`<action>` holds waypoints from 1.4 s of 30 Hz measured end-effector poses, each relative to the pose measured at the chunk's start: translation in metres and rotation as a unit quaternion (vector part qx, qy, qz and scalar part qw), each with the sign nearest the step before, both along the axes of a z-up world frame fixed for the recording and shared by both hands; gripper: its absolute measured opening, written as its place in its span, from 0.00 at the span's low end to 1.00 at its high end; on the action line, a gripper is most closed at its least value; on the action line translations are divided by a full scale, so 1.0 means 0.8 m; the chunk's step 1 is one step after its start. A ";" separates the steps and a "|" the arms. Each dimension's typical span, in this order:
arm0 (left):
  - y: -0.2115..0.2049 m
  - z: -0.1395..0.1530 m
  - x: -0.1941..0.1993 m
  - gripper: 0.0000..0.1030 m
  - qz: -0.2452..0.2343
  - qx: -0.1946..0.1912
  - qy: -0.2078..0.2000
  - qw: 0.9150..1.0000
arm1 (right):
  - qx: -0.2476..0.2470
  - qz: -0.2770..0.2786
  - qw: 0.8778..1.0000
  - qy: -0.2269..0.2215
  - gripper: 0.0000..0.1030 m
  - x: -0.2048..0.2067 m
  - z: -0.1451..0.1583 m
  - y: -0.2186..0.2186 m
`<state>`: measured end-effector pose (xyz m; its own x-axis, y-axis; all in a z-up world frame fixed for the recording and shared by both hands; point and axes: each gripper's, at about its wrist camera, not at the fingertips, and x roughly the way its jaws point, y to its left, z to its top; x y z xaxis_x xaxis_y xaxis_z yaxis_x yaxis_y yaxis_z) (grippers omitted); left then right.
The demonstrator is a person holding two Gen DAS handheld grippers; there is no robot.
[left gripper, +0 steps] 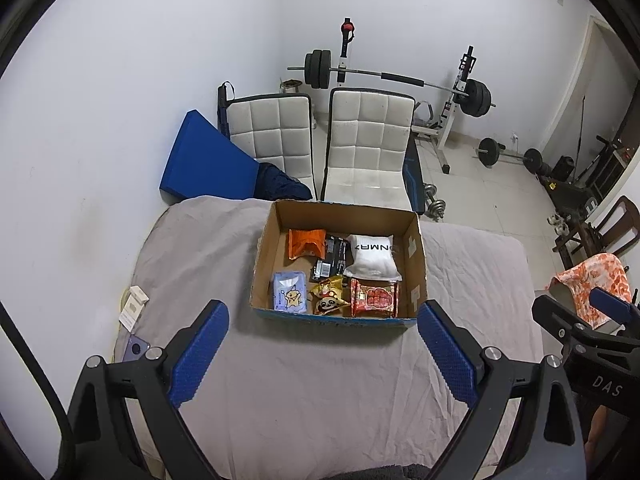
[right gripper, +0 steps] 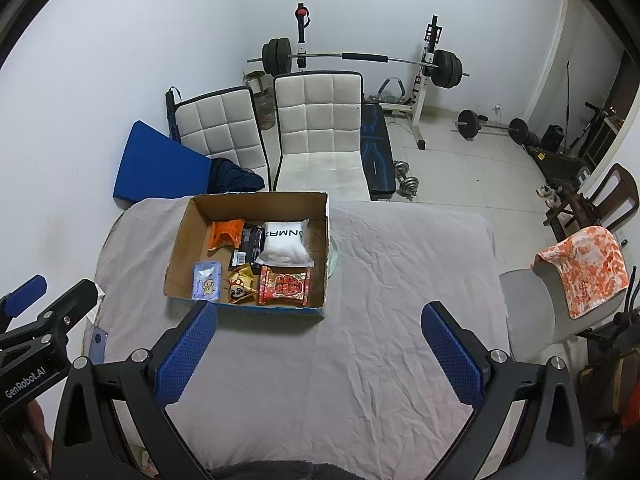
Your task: Organize snacks
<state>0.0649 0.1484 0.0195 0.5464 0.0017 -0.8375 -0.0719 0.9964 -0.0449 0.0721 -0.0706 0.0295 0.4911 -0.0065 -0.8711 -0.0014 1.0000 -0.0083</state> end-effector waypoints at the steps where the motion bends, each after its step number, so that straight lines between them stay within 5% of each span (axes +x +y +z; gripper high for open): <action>1: 0.000 0.001 -0.001 0.94 0.001 0.001 -0.002 1.000 | 0.000 0.000 1.000 -0.001 1.00 -0.001 0.000 0.000; 42: 0.006 0.007 0.004 0.94 -0.001 0.004 -0.005 1.000 | -0.002 -0.005 1.000 0.000 1.00 0.004 -0.001 0.004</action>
<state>0.0683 0.1532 0.0251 0.5541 0.0078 -0.8324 -0.0703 0.9968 -0.0374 0.0756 -0.0677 0.0291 0.4910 -0.0145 -0.8711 0.0085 0.9999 -0.0119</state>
